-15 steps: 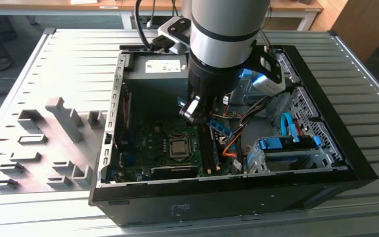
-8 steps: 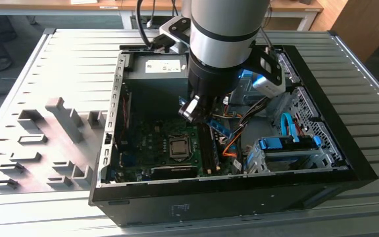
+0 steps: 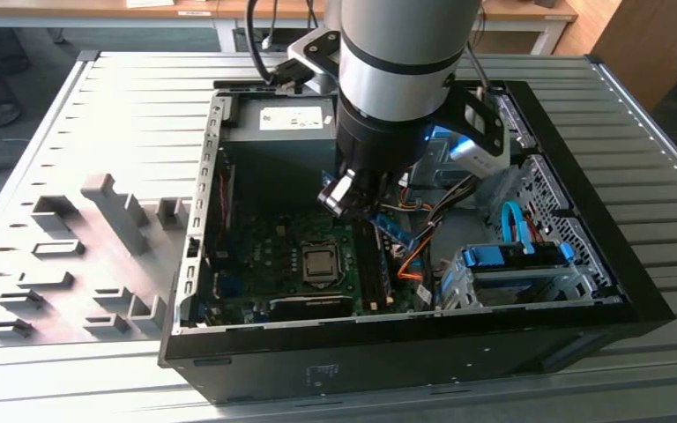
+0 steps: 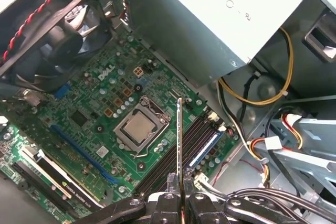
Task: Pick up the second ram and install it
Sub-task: 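Insert the second ram into the second slot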
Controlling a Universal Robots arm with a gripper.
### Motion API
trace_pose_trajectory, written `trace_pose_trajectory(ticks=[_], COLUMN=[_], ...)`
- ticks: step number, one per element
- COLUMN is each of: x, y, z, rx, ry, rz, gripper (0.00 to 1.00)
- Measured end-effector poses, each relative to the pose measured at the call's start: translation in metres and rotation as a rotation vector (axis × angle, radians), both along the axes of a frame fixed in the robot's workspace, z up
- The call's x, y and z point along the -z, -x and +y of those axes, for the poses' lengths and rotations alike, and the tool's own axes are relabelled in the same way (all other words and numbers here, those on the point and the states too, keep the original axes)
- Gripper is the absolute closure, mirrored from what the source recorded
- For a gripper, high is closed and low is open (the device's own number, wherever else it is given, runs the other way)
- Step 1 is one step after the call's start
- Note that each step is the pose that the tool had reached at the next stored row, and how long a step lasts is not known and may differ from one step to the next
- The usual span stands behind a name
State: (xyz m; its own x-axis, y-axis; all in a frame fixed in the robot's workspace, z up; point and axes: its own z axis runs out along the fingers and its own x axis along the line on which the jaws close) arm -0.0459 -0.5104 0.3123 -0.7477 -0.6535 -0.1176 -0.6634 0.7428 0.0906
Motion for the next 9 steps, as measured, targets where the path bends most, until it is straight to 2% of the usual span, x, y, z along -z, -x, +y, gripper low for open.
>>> trace_pose_trajectory(ticks=[9], x=[0.0002], y=[0.0], z=[0.0], rx=[0.049], ry=[0.0], rz=[0.0], gripper=[0.86])
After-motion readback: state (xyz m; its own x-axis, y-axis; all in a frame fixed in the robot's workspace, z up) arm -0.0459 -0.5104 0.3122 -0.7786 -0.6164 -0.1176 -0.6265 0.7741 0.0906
